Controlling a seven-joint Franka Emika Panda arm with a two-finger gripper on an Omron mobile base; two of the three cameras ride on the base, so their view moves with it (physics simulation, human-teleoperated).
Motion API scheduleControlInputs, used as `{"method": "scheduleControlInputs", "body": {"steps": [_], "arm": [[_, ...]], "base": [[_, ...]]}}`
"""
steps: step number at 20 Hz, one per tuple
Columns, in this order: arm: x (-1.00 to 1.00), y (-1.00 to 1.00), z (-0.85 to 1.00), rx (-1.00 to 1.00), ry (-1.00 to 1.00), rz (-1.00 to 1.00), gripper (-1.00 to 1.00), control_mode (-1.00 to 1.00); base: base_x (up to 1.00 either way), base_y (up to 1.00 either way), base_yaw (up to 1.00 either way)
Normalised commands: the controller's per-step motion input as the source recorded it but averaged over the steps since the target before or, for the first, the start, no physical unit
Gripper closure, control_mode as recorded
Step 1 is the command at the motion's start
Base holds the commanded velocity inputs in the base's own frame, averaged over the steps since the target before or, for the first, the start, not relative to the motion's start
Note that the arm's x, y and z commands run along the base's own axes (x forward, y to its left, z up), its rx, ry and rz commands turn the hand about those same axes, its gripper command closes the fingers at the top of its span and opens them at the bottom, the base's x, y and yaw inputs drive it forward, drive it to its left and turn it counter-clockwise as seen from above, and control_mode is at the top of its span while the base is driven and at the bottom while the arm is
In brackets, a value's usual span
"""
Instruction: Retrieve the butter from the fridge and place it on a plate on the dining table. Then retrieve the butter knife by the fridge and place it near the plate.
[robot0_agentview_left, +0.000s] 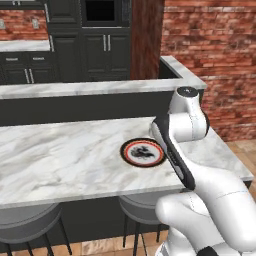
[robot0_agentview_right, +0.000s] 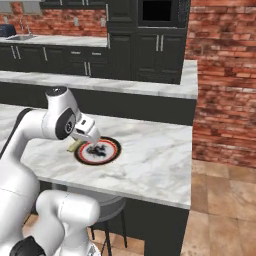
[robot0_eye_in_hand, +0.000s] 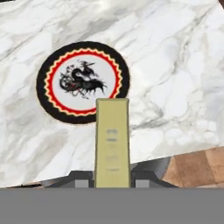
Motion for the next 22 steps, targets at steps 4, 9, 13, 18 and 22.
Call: {"method": "scheduleControlInputs", "body": {"steps": [4,9,13,18,22], "arm": [[0.79,0.00,-0.54,-0.04,0.03,-0.16,1.00,-1.00],[0.42,0.00,-0.51,0.00,0.00,-0.05,1.00,-1.00],[0.29,0.00,-0.50,0.02,-0.07,0.00,1.00,-1.00],[0.29,0.00,-0.51,0.03,0.00,0.00,1.00,-1.00],[0.40,0.00,-0.47,0.05,0.06,-0.05,1.00,-1.00]], "base": [[0.00,0.00,0.00],[0.00,0.00,0.00],[0.00,0.00,0.00],[0.00,0.00,0.00],[0.00,0.00,0.00]]}}
